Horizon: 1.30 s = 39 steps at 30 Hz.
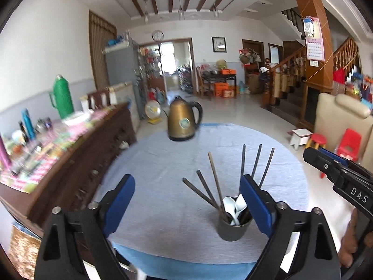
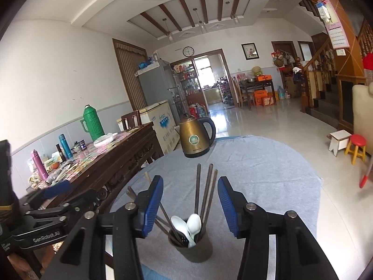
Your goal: Organize utensils
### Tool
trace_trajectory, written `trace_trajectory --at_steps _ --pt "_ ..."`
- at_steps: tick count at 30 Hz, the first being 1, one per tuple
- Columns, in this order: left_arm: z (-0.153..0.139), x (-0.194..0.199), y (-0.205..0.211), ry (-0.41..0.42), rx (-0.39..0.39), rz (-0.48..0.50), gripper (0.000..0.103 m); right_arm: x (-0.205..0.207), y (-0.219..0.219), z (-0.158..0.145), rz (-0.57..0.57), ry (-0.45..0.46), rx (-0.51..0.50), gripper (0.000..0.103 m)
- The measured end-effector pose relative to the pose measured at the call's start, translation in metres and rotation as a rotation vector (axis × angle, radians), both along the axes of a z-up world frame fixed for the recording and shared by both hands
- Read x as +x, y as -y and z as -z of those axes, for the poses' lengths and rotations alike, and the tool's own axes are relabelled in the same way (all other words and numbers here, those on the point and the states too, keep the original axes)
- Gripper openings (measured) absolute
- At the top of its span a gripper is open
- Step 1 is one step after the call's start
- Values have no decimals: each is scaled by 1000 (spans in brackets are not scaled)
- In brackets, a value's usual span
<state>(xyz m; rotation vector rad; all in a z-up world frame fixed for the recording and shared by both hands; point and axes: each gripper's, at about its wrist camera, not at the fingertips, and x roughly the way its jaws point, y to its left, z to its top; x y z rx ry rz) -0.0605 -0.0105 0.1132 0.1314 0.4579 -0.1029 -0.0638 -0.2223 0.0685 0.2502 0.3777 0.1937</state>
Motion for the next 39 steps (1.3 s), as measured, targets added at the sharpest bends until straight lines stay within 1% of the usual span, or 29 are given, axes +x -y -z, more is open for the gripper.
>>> trace_trajectory --at_steps 3,7,13,16,20,25,30,35,39 --pt "-8 -18 1 34 7 -9 97 -15 1 -2 13 -25 -12 55" --pt "-19 -40 7 73 25 -24 99 -36 6 -3 10 -48 -7 56" --pt "-34 -72 14 147 45 -47 102 -64 13 -9 11 -35 -5 58" --pt "-35 -78 17 157 48 -43 103 -76 15 -8 9 -28 -9 61" --pt "-31 -75 17 151 52 -47 103 -80 17 0 13 -43 -6 61" --pt "-14 -69 7 90 36 -83 103 -71 11 16 13 -109 -2 61" --pt "4 -60 -6 31 23 -131 103 -64 -4 28 -5 -139 -30 61" --pt "15 -62 -16 9 31 -145 103 -59 -18 36 -11 -162 -43 61" --pt "17 -65 -23 7 45 -142 103 -56 -26 35 -10 -166 -45 61"
